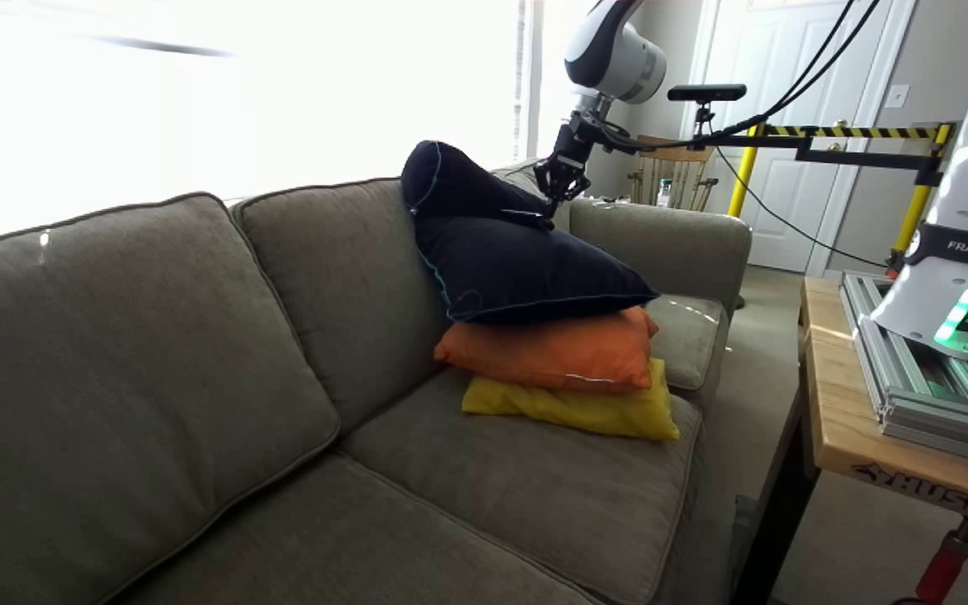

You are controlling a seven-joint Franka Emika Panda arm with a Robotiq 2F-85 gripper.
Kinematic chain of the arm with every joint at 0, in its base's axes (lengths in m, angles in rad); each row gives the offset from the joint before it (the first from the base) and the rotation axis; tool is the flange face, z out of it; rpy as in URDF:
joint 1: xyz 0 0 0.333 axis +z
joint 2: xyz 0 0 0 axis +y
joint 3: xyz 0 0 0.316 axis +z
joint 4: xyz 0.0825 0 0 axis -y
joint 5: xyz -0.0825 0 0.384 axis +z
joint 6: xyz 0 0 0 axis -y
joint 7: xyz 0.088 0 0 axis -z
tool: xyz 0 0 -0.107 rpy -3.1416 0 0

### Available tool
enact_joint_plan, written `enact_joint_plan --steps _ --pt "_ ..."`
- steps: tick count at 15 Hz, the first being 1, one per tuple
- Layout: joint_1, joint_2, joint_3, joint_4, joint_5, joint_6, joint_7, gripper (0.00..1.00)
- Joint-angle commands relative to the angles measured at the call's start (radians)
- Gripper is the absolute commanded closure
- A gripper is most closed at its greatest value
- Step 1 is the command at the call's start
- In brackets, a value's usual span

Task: Press the button on the remote

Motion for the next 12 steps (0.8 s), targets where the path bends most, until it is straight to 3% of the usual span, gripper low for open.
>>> enact_joint_plan --steps 1,12 --pt "-0.005 -0.017 0.004 -0.021 0.016 -0.009 -0.004 1.00" --pt "-0.014 -0.005 0.017 -0.024 0.048 0.010 -0.016 1.00"
